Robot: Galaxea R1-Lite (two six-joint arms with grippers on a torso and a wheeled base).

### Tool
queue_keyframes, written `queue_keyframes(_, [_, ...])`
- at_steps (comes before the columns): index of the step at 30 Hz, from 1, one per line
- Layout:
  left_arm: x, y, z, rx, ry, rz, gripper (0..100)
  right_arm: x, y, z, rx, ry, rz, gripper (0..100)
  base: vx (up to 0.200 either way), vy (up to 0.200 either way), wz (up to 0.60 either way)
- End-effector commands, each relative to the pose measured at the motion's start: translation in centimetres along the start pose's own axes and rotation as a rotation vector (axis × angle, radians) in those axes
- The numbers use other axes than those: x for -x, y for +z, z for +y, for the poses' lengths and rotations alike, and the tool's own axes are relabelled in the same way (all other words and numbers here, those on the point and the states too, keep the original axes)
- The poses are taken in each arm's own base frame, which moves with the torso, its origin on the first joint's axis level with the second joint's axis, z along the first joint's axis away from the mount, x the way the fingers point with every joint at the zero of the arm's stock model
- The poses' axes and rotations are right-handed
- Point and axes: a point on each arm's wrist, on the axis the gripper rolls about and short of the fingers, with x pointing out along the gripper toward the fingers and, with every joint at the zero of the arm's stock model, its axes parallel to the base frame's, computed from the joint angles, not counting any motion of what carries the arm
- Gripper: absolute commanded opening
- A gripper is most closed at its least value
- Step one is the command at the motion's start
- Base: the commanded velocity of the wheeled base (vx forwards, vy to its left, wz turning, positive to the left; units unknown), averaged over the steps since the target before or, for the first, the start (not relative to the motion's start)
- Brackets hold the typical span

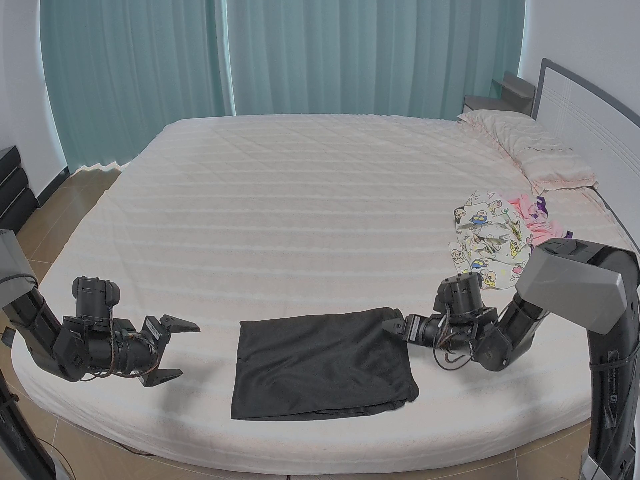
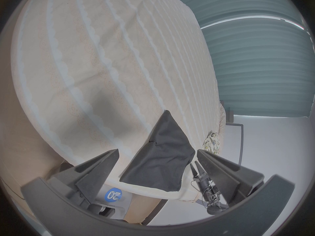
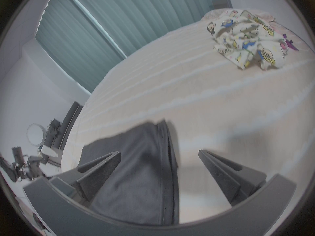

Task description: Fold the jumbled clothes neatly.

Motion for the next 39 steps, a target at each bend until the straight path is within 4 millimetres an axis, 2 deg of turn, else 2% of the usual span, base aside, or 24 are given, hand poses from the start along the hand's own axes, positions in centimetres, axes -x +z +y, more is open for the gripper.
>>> queue_keyframes(1, [0.0, 0.0, 0.0, 0.001, 0.001, 0.000, 100, 5.7, -3.0, 0.7, 0.029, 0.093, 0.112, 100, 0.000, 0.000, 0.00])
queue_keyframes(3, [0.0, 0.0, 0.0, 0.001, 0.001, 0.000, 100, 6.0, -3.7, 0.6, 0.033, 0.095, 0.123, 100, 0.000, 0.000, 0.00])
queue_keyframes(5, [0.0, 0.0, 0.0, 0.001, 0.001, 0.000, 100, 6.8, -5.5, 0.4, 0.046, 0.108, 0.150, 100, 0.000, 0.000, 0.00])
queue_keyframes(8, [0.0, 0.0, 0.0, 0.001, 0.001, 0.000, 100, 7.4, -6.7, 0.0, 0.051, 0.104, 0.175, 100, 0.000, 0.000, 0.00])
queue_keyframes(15, [0.0, 0.0, 0.0, 0.001, 0.001, 0.000, 100, 8.3, -7.6, -0.6, 0.049, 0.083, 0.211, 100, 0.000, 0.000, 0.00])
queue_keyframes(19, [0.0, 0.0, 0.1, 0.002, 0.002, 0.001, 100, 8.1, -8.3, -0.7, 0.054, 0.077, 0.235, 100, 0.000, 0.000, 0.00])
queue_keyframes(20, [0.0, 0.0, 0.0, 0.001, 0.001, 0.000, 100, 8.0, -8.4, -0.6, 0.056, 0.076, 0.239, 0, 0.000, 0.000, 0.00])
queue_keyframes(31, [0.0, 0.0, 0.1, 0.002, 0.002, 0.001, 100, 8.5, -8.6, -0.7, 0.057, 0.072, 0.246, 0, 0.000, 0.000, 0.00])
queue_keyframes(39, [0.0, 0.0, 0.1, 0.002, 0.002, 0.001, 100, 9.7, -8.8, -0.8, 0.068, 0.069, 0.257, 0, 0.000, 0.000, 0.00])
